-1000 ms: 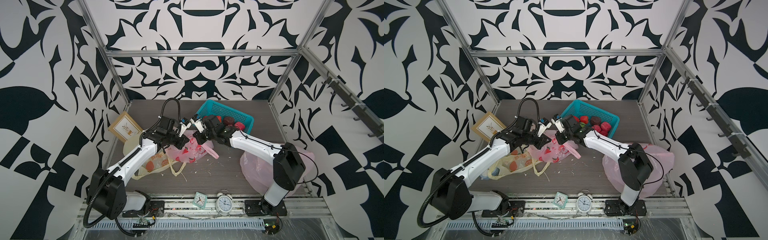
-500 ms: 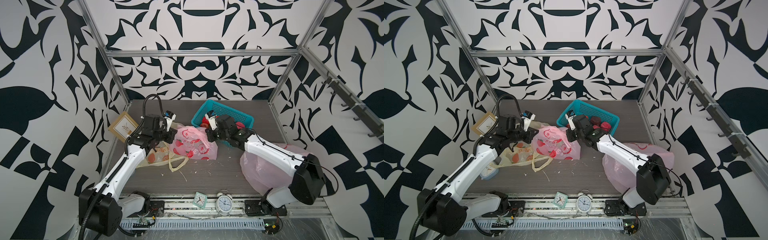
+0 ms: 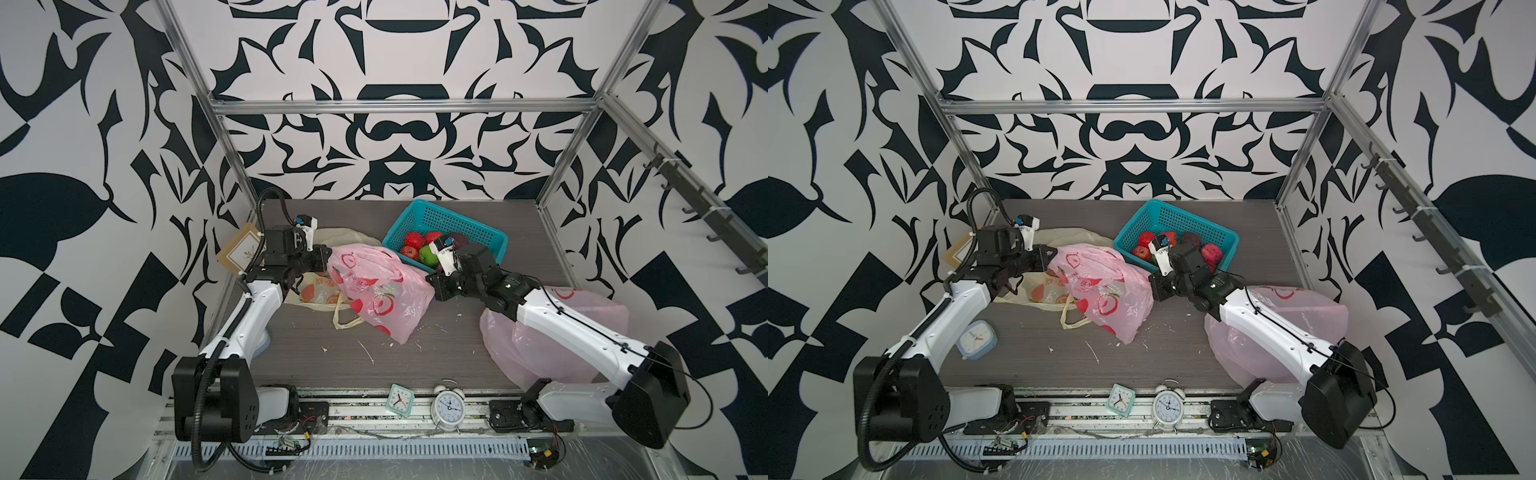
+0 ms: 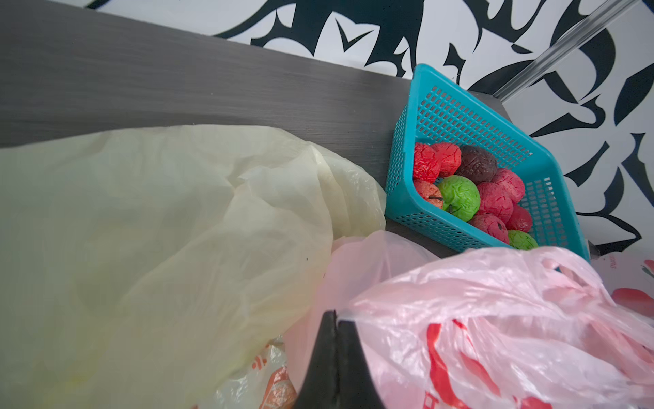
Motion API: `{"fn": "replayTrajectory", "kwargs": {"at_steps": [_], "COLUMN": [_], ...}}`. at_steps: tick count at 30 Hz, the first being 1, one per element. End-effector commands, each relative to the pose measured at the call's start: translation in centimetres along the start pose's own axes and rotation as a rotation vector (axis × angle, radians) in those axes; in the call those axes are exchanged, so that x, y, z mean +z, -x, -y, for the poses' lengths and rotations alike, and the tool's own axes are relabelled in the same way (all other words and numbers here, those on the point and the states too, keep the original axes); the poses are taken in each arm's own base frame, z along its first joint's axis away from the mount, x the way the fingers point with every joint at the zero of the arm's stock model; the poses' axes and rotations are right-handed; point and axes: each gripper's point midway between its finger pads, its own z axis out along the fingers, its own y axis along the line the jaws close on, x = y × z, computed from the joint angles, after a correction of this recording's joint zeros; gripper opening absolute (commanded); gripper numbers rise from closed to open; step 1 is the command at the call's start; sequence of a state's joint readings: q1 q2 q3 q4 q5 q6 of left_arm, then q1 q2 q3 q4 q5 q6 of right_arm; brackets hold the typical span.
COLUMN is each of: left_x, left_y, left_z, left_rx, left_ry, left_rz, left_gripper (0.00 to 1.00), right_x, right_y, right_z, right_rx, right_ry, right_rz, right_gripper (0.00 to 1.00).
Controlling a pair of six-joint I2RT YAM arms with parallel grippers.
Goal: Untie the knot of a plastic bag & take out the apple
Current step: Untie the plastic bag at the center of the board.
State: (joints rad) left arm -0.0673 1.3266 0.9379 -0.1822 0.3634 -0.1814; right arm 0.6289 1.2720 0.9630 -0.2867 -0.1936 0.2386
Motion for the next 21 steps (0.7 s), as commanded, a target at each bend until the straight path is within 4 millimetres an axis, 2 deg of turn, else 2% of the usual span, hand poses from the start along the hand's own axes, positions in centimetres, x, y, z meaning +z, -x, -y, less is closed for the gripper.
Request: {"fn": "replayTrajectory", "kwargs": {"at_steps": [1,7,9,11,14,17,19,20,21], "left_x": [0.9,-0.3,-0.5,-0.4,-0.4,-0.8,-2.2,-2.7,-3.1], "left_y": [0.5,0.1,0.1,0.3,0.1,0.2,1.0,1.2,1.4], "left_z": [-1.5,-4.2,-3.5,-1.5,0.7,1.9,3.5,4.2,4.7], "left_rx": [-0.057,-0.079,-0.057,-0.020,0.016,0.043,0.087,0.112,0.136], "left_ry": [0.034,0.145,0.110,0.005,-0.090,-0.111,-0.131,-0.132,-0.127], "left_rz": [0.037,0.077,0.069,0.062,0.045,0.042,0.076,0.085,0.092], "left_gripper": [0.02,0.02,0.02,0.03,0.05,0.22,0.30,0.41,0.46], "right_x": [-0.4,0.2,0.1,-0.1,-1.2,-2.2,-2.6,-2.5,-2.4], "right_y": [0.5,0.0,0.2,0.5,2.3,4.0,4.8,5.1,5.3], "right_z": [-1.2,0.5,-0.1,-1.3,-3.6,-4.9,-5.8,-6.2,-6.5], "right_rx": [-0.057,-0.046,-0.058,-0.077,-0.098,-0.132,-0.156,-0.166,-0.174], "right_ry": [0.072,0.002,0.031,0.098,0.201,0.225,0.241,0.241,0.242], "right_rz": [0.023,0.010,0.012,0.009,0.064,0.108,0.122,0.119,0.115], "right_gripper": [0.00,0.00,0.00,0.17,0.33,0.42,0.46,0.47,0.48]}}
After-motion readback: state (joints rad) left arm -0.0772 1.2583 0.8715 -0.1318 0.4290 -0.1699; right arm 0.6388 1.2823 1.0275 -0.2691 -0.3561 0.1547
